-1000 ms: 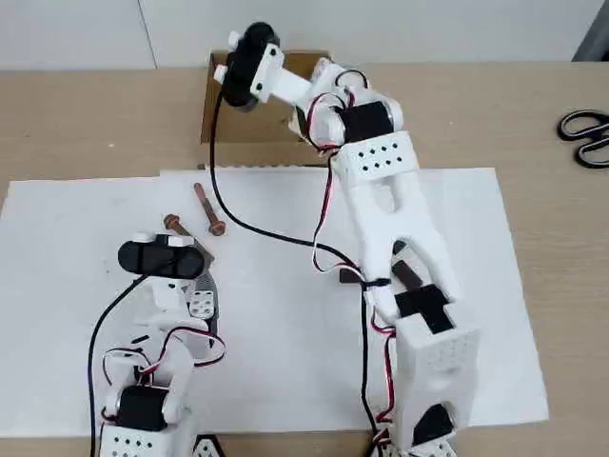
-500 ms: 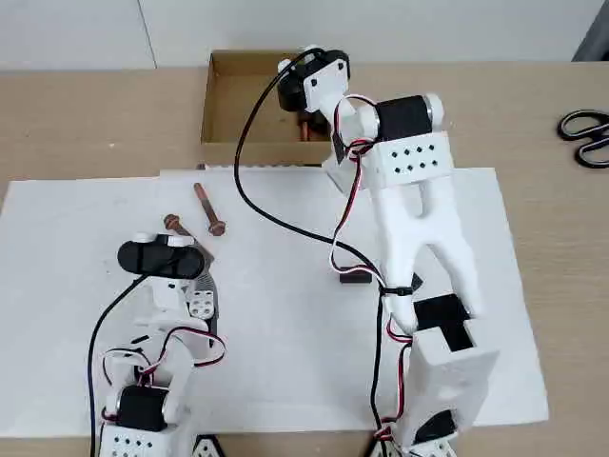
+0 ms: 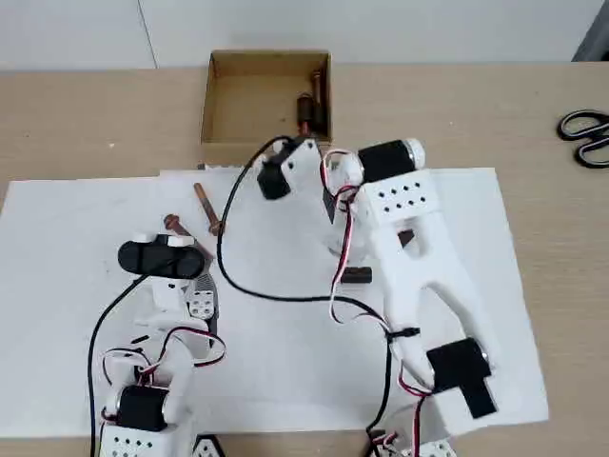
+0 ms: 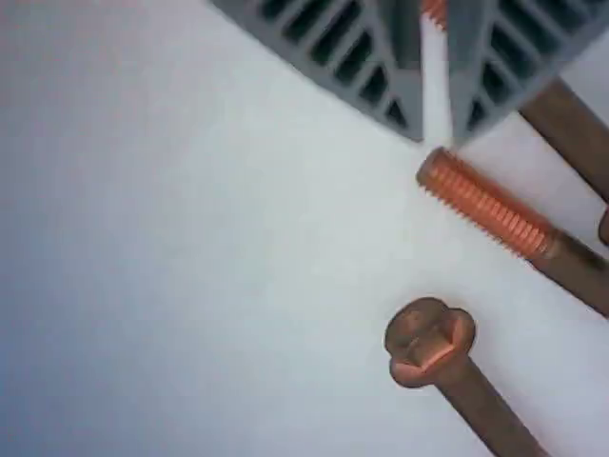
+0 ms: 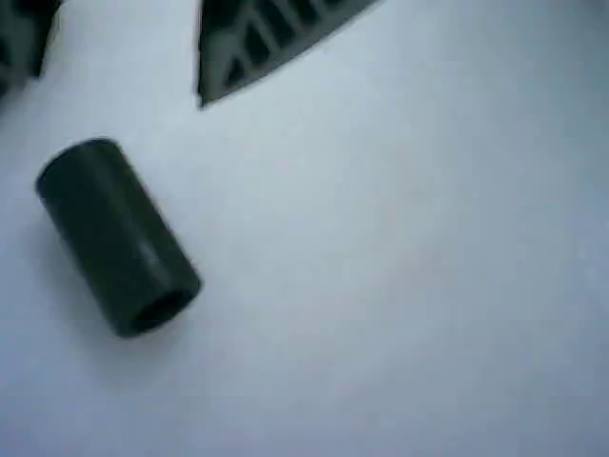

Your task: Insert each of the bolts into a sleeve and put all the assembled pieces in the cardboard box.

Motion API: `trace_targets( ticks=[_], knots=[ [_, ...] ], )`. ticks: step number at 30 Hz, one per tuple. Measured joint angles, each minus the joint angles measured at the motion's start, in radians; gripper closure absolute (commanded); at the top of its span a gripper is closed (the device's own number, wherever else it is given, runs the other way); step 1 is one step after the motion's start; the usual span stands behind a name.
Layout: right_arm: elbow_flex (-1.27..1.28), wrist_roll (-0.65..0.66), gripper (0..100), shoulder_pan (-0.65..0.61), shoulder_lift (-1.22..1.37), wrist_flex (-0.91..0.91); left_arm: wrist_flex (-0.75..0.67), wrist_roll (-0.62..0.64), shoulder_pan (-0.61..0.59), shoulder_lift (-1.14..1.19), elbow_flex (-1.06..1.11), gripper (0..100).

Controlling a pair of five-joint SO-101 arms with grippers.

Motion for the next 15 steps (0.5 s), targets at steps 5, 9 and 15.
trace_targets(
  ticks=[5, 9, 15],
  knots=[
    [0.078, 0.161, 88.3, -0.003, -0.029, -0.002, 0.000, 0.000, 0.000, 0.000, 0.000, 99],
    [0.124, 0.258, 88.0, -0.003, -0.029, -0.012, 0.000, 0.000, 0.000, 0.000, 0.000, 99],
    [0.210, 0.361, 81.0, -0.003, -0.029, -0.034, 0.000, 0.000, 0.000, 0.000, 0.000, 99]
  ],
)
